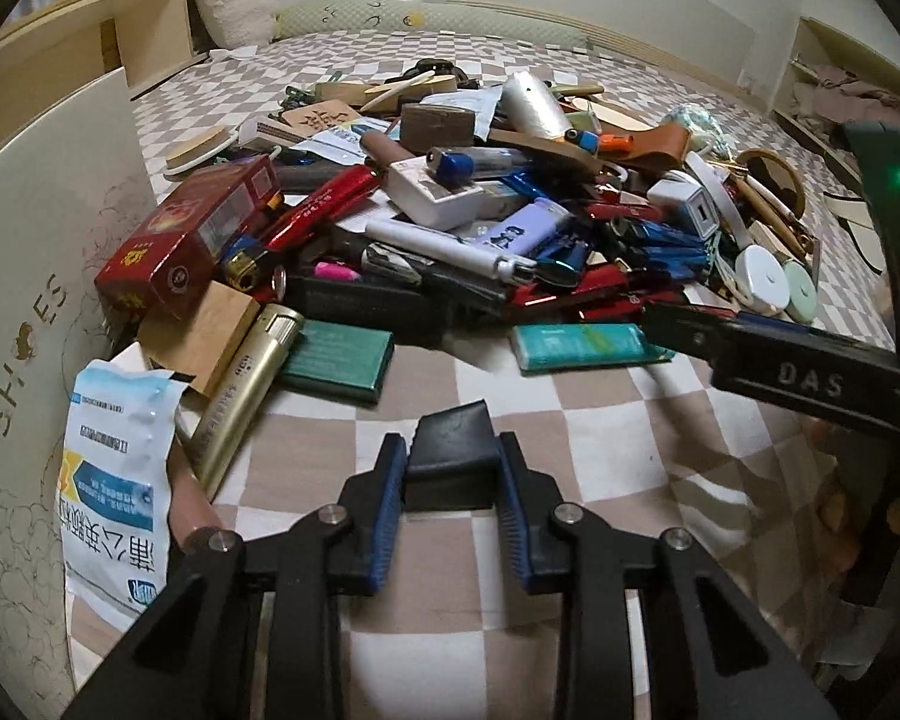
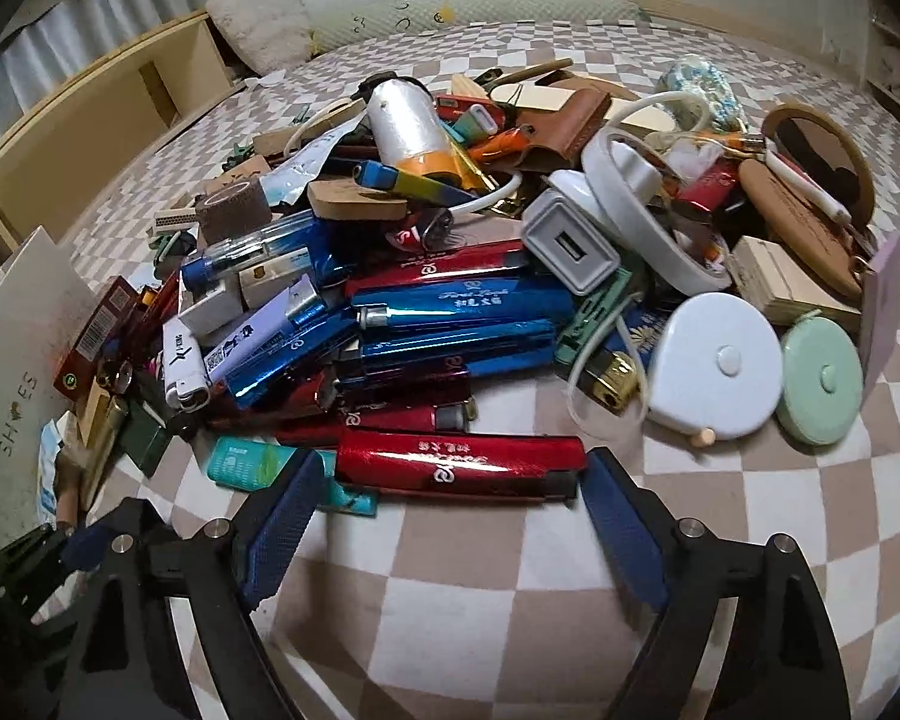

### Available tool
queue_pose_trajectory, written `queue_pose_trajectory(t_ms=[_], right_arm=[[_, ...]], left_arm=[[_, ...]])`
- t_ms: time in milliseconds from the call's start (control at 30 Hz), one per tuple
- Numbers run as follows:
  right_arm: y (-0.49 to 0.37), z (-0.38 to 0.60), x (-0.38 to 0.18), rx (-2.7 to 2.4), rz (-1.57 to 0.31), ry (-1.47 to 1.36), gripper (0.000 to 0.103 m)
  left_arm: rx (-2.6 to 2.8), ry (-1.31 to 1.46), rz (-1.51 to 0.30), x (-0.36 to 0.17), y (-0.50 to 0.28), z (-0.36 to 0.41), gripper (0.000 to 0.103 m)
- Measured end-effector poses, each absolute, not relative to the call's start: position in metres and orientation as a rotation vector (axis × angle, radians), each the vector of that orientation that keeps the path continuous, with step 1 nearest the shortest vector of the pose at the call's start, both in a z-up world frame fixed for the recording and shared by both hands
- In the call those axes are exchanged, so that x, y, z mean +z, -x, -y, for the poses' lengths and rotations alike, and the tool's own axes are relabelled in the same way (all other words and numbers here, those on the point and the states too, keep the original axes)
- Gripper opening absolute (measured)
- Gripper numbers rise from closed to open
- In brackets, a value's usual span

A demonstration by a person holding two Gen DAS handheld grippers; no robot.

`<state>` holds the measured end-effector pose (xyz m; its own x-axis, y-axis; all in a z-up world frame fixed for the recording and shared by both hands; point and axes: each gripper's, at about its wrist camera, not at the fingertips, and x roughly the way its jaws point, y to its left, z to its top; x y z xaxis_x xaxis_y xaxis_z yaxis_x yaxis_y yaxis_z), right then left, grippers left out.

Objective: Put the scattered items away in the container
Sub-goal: 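Close the right gripper on the red lighter case while the left gripper holds the black block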

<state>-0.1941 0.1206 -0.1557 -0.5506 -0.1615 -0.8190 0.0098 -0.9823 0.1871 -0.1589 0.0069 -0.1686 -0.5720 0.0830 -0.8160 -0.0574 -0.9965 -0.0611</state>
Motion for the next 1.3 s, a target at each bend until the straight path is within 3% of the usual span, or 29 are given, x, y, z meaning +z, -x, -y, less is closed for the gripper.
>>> queue_pose_trajectory(t_ms=[67,700,1267,1300], right_arm=[[0.194,-0.116,-0.156,-2.682,0.212,-1.444,0.083],[0.156,-0.098,-0.157,-2.640,0.080,-1.503,0.083],[0.125,-0.095,-0.154,-2.640,0.096,-1.538,0.083],[0.122,-0.095,-0.153,-2.640,0.101,-1.539,0.083]], left_arm=[[2.718,1.412,0.041,-0.169,0.159,-0.007,0.030],[2.710,1.400,0.057,-0.169,0.153,-0.005,0.029],[2.665,1.389,0.218,-0.169,0.138,0.007,0.030],[2.662,1.384,0.246,-0.169,0.138,0.008,0.035]])
